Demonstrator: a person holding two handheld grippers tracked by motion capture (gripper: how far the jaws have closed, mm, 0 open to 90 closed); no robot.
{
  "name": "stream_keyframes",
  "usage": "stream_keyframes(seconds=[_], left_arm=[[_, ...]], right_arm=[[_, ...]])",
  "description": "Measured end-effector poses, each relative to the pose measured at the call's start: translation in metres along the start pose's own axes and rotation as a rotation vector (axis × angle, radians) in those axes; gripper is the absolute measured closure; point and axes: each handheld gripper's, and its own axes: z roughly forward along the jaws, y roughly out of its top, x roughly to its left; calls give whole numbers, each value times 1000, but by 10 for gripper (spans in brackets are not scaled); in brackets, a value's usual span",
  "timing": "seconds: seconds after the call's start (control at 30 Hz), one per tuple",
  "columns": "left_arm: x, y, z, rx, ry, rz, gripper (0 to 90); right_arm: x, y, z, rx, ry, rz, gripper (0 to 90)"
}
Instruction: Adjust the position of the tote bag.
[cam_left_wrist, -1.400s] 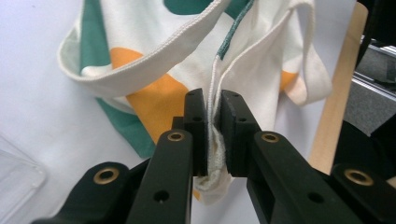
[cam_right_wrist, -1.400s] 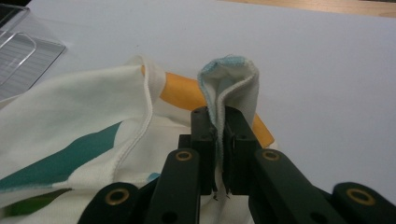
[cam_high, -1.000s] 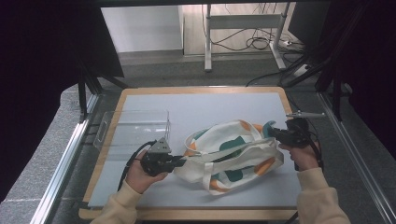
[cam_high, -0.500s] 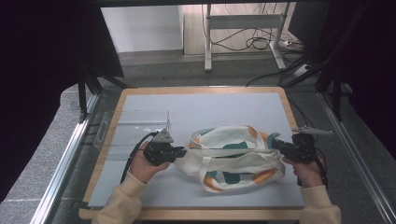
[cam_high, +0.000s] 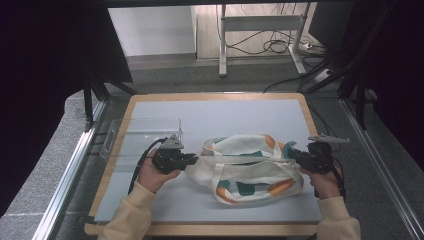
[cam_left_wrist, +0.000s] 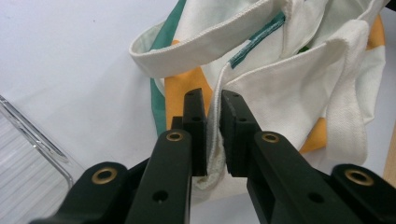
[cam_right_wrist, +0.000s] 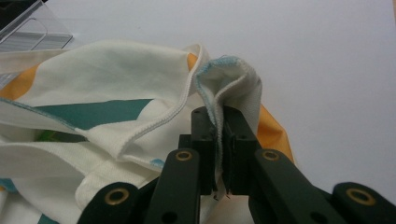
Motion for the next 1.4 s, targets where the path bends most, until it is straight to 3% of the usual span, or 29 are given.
stream_keyframes(seconds=[0.53, 0.57, 0.6, 0.63, 0.67, 0.7, 0.73, 0.77, 0.97, 1.13, 1.4], left_arm=[[-2, -5, -1, 0, -22, -16, 777], [-3, -6, -2, -3, -25, -20, 777], [-4, -5, -5, -13, -29, -18, 712], [-4, -5, -5, -13, -29, -18, 679], [-5, -5, -8, -22, -33, -19, 679], [-6, -4, -13, -42, -37, -17, 615], [-6, -4, -13, -42, -37, -17, 590], [-8, -3, -19, -61, -35, -13, 552], [-14, 2, -28, -99, -20, -5, 439], [-15, 5, -31, -106, -13, -9, 407], [-13, 5, -33, -105, -9, -19, 394]], right_arm=[[-3, -4, -1, -8, 8, 0, 796], [-3, -4, -2, -12, 7, 3, 774], [-5, -4, -6, -20, 1, 6, 711], [-5, -4, -6, -20, 1, 6, 711], [-5, -4, -7, -21, -1, 7, 660], [-5, -3, -13, -38, -11, 14, 541], [-5, -3, -13, -38, -11, 14, 541], [-5, -1, -20, -55, -14, 17, 461], [2, 8, -38, -99, -39, -2, 340], [17, 15, -43, -117, 11, -71, 315], [51, 21, -24, -82, 140, -187, 291]])
